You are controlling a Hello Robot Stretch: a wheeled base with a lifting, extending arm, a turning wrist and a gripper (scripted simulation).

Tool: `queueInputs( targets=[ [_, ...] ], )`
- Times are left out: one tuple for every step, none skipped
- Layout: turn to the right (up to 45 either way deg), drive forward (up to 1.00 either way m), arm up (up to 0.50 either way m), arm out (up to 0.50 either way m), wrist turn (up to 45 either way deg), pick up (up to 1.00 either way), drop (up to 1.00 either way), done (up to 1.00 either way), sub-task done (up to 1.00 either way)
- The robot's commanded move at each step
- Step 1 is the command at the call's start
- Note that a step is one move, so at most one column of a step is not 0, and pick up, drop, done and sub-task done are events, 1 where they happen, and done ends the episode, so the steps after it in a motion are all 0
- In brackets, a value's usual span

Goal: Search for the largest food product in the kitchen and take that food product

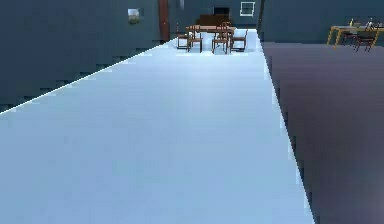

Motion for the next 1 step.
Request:
queueInputs(
  targets=[
    [30.0, 0.0, 0.0, 0.0, 0.0, 0.0, 0.0, 0.0, 0.0]
  ],
)
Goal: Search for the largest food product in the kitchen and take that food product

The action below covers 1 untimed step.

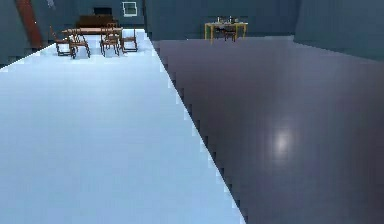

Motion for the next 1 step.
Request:
queueInputs(
  targets=[
    [0.0, 1.0, 0.0, 0.0, 0.0, 0.0, 0.0, 0.0, 0.0]
  ],
)
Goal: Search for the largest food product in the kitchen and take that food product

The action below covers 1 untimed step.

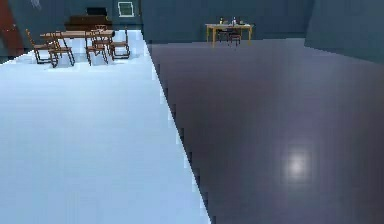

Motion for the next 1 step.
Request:
queueInputs(
  targets=[
    [0.0, 1.0, 0.0, 0.0, 0.0, 0.0, 0.0, 0.0, 0.0]
  ],
)
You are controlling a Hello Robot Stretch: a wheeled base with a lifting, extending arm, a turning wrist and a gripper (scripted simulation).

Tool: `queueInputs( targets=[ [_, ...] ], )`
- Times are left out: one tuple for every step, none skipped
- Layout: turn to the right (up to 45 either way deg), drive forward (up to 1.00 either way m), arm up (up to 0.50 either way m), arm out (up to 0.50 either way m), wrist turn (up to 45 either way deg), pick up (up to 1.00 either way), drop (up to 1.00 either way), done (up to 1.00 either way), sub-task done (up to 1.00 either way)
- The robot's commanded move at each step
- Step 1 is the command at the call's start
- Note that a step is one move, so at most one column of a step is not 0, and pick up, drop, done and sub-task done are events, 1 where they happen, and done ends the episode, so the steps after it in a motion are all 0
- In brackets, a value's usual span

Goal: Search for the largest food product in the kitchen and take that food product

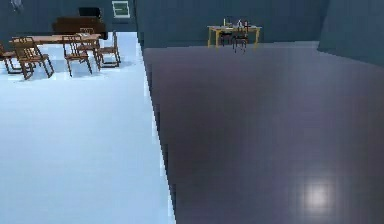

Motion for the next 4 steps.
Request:
queueInputs(
  targets=[
    [0.0, 1.0, 0.0, 0.0, 0.0, 0.0, 0.0, 0.0, 0.0],
    [0.0, 1.0, 0.0, 0.0, 0.0, 0.0, 0.0, 0.0, 0.0],
    [0.0, 1.0, 0.0, 0.0, 0.0, 0.0, 0.0, 0.0, 0.0],
    [0.0, 1.0, 0.0, 0.0, 0.0, 0.0, 0.0, 0.0, 0.0]
  ],
)
